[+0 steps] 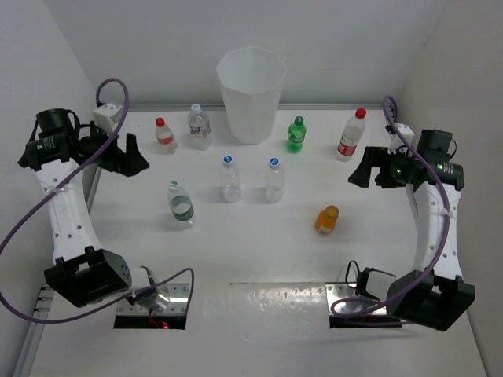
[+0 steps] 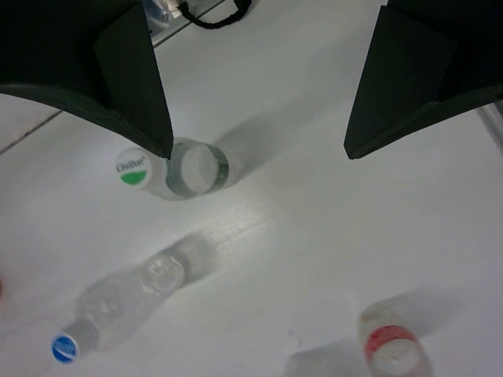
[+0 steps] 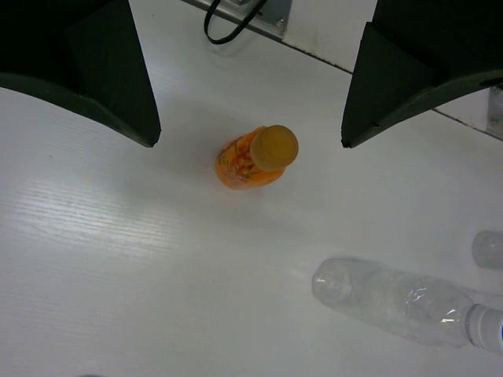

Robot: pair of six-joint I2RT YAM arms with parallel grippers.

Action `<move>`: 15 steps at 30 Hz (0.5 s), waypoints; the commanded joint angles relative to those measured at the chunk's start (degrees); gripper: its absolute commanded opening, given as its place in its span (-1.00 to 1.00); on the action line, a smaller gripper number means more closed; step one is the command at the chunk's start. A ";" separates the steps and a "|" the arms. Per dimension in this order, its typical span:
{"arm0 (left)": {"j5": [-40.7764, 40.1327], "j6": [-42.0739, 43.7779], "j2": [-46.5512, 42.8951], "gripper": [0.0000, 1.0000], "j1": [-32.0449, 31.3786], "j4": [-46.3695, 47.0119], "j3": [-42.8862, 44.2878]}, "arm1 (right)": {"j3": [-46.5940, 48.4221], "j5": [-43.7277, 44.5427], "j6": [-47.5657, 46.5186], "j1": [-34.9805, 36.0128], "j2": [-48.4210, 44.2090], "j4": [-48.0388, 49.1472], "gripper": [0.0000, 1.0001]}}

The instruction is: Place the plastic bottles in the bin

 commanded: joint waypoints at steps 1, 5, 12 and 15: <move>6.60 14.77 -3.78 0.93 -1.17 -8.42 -3.38 | -0.25 -3.69 -1.06 -0.15 -0.12 -0.38 0.90; 9.07 24.70 -12.55 0.96 -1.51 -8.42 -16.02 | 0.10 -4.75 -0.89 -0.15 0.15 -0.99 0.90; 13.20 31.74 -15.21 0.98 -5.73 -8.51 -24.30 | 0.37 -5.01 -1.24 -0.15 0.93 -1.70 0.90; 13.82 26.59 -16.35 0.98 -8.20 -0.83 -26.86 | 0.63 -5.28 -1.06 -0.15 1.37 -2.05 0.88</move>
